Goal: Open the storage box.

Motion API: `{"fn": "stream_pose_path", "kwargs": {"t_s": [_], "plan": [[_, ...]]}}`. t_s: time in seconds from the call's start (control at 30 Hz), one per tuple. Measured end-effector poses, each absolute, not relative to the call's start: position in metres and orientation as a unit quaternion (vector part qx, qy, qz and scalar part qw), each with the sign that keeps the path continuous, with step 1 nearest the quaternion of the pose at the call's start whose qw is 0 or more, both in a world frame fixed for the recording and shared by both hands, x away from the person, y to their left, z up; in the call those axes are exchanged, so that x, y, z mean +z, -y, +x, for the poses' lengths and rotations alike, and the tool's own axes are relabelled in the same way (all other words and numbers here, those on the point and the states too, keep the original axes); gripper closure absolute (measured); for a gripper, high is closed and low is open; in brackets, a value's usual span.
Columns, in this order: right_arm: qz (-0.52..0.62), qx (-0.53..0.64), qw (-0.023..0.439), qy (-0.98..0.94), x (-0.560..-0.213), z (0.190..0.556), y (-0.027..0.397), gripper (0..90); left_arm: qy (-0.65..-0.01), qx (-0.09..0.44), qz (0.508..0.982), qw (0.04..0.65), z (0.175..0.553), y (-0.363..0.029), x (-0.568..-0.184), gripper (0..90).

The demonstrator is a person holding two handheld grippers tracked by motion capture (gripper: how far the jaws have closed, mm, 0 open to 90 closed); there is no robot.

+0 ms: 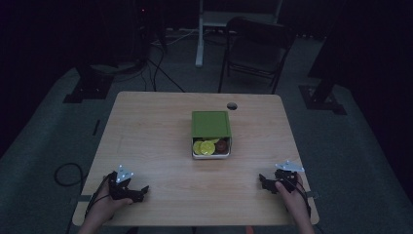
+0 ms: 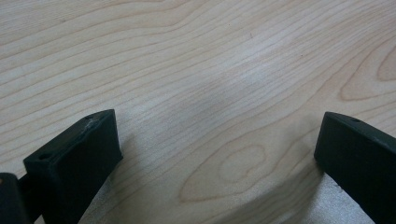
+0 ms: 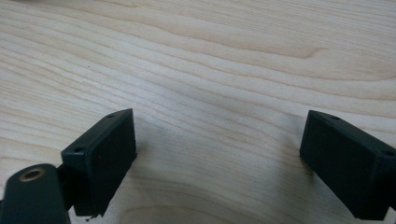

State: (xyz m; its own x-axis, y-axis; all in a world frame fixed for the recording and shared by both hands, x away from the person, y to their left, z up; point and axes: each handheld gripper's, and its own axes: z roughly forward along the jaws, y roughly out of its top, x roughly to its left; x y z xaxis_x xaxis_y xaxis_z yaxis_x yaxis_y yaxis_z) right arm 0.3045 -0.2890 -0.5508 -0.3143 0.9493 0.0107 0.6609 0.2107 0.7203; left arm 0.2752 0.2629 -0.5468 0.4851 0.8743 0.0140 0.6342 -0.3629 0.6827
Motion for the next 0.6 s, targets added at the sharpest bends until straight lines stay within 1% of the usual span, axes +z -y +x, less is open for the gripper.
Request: {"fn": "stream_pose_path", "kwargs": {"t_s": [0.37,0.6], "plan": [[0.540,0.320,0.225,-0.745,-0.5508,0.3046,0.2890,10.2,-0.460,0.190,0.808,0.314,0.2771,-0.2634,-0.5466,0.7],[0.541,0.320,0.225,-0.745,-0.5508,0.3046,0.2890,10.2,-0.440,0.200,0.816,0.318,0.2791,-0.2558,-0.5461,2.5]]}}
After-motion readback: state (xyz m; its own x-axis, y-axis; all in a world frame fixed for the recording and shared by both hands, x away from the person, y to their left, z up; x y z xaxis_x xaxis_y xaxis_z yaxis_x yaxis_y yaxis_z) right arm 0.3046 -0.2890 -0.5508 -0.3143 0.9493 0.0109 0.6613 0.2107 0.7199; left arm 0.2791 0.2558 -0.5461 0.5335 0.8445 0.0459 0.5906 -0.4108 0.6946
